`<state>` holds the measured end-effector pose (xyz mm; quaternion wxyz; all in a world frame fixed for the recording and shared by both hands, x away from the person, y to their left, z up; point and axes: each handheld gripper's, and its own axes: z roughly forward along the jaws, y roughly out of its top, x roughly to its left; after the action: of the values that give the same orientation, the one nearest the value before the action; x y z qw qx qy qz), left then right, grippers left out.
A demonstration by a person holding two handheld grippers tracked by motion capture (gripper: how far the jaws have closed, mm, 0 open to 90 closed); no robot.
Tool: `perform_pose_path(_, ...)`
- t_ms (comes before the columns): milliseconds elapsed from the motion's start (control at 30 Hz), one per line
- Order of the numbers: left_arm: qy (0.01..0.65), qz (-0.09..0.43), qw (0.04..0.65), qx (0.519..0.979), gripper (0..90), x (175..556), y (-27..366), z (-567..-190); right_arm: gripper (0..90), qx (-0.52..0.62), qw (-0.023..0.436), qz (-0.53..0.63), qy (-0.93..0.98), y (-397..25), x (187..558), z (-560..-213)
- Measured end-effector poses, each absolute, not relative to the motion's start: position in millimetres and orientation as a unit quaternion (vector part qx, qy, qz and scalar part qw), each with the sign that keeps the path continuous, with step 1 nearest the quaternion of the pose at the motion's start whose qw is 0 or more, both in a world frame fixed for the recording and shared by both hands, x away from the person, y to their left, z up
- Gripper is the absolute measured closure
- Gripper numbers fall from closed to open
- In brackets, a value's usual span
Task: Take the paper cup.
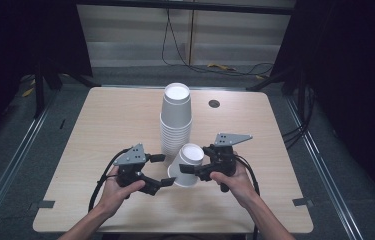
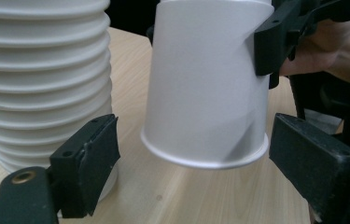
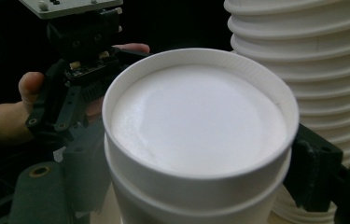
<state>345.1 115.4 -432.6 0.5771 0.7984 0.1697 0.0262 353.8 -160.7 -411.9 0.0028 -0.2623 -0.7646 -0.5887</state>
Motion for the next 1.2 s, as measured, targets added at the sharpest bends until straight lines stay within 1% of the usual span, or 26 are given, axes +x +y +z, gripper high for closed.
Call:
perform_pose_path(67, 0.169, 0.021, 0.577, 0.799, 15.6, 345.1, 111.1, -433.3, 21.8, -0.261, 0.012, -0.588, -0.765, -158.7, 353.6, -412.4)
perform_pose_path(133, 0.168, 0.023, 0.573, 0.802, 15.7, 345.7, 109.3, -434.0, 21.8, -0.258, 0.012, -0.588, -0.767, -156.9, 353.2, -412.5)
perform_pose_path(267, 0.165, 0.007, 0.575, 0.802, 14.9, 346.9, 106.8, -437.6, 21.9, -0.254, 0.012, -0.591, -0.766, -153.9, 352.1, -411.9)
perform_pose_path(333, 0.159, 0.009, 0.573, 0.804, 15.0, 346.1, 105.3, -438.5, 21.9, -0.253, 0.012, -0.59, -0.766, -152.6, 352.2, -412.0)
perform_pose_path(500, 0.156, 0.003, 0.576, 0.802, 12.8, 346.2, 102.1, -439.7, 22.0, -0.251, 0.018, -0.591, -0.767, -148.6, 351.7, -413.9)
perform_pose_path(633, 0.157, -0.001, 0.576, 0.802, 7.9, 345.9, 97.9, -441.6, 22.0, -0.243, 0.023, -0.597, -0.764, -142.4, 350.7, -414.9)
perform_pose_path(700, 0.158, 0.007, 0.573, 0.804, 8.1, 344.8, 96.6, -442.6, 22.0, -0.247, 0.027, -0.604, -0.757, -141.8, 351.6, -415.5)
perform_pose_path(833, 0.157, 0.006, 0.576, 0.802, 7.8, 343.5, 95.6, -444.5, 22.0, -0.247, 0.033, -0.606, -0.756, -140.7, 351.8, -417.6)
perform_pose_path(967, 0.162, 0.007, 0.575, 0.802, 3.6, 344.9, 96.4, -445.0, 22.0, -0.246, 0.033, -0.609, -0.753, -139.3, 350.6, -417.8)
perform_pose_path(1100, 0.16, 0.009, 0.574, 0.803, 3.3, 345.0, 95.9, -445.7, 22.0, -0.243, 0.03, -0.608, -0.755, -138.0, 349.9, -417.7)
perform_pose_path(1200, 0.157, 0.003, 0.573, 0.805, 5.2, 344.8, 94.1, -447.2, 22.0, -0.243, 0.03, -0.608, -0.755, -137.2, 349.9, -418.7)
